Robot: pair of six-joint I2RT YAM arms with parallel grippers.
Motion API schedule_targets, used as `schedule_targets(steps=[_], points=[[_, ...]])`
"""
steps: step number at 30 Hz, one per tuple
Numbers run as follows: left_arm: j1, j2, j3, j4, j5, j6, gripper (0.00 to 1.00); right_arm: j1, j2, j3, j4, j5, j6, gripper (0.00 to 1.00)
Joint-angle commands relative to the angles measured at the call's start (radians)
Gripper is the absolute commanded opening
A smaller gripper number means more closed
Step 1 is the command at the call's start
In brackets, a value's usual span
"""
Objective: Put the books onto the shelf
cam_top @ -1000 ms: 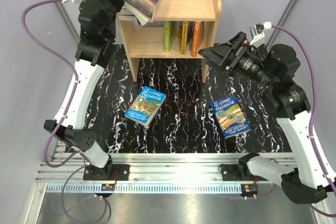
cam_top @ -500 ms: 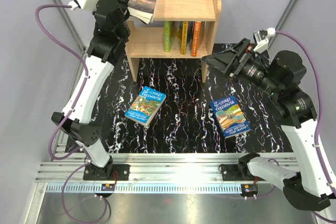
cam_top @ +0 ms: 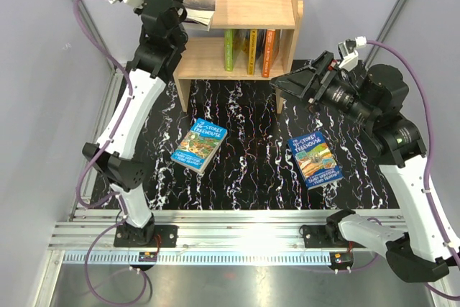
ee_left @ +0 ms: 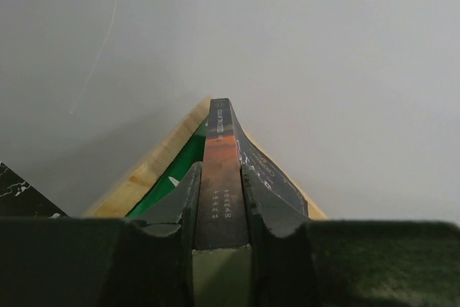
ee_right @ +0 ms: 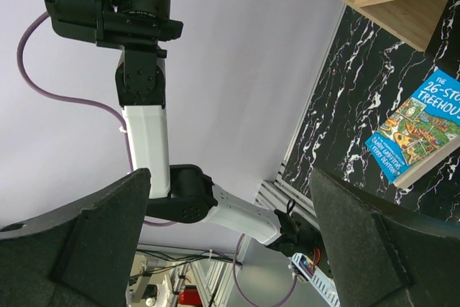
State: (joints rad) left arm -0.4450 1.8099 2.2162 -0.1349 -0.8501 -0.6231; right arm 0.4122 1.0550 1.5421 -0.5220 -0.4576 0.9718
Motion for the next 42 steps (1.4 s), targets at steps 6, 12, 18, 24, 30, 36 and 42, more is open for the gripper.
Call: schedule_targets(steps=[6, 12, 18, 24, 30, 36, 42], points=[[0.035, 0.037, 0.073, -0.094, 0.095, -0.023, 0.45, -0.004, -0.013, -0.023, 0.002, -0.018, -0.025, 1.00], [0.038, -0.032, 0.013, -0.204, 0.017, -0.009, 0.75, -0.004, -0.023, -0.062, 0.014, -0.023, -0.024, 1.00], [0.084, -0.144, -0.151, -0.206, 0.023, -0.035, 0.95, -0.004, 0.003, -0.068, 0.043, -0.049, -0.018, 1.00], [0.178, -0.253, -0.265, -0.213, 0.081, -0.055, 0.99, -0.006, 0.017, -0.082, 0.056, -0.069, -0.019, 1.00], [0.216, -0.461, -0.514, -0.191, 0.134, 0.012, 0.99, -0.004, 0.014, -0.106, 0.022, -0.061, -0.059, 1.00], [0.253, -0.696, -0.929, -0.126, 0.397, 0.060, 0.99, -0.004, 0.049, -0.246, 0.019, -0.095, -0.061, 1.00], [0.313, -0.686, -1.197, -0.094, 0.873, 0.071, 0.99, -0.006, 0.201, -0.404, 0.066, -0.139, 0.010, 1.00]])
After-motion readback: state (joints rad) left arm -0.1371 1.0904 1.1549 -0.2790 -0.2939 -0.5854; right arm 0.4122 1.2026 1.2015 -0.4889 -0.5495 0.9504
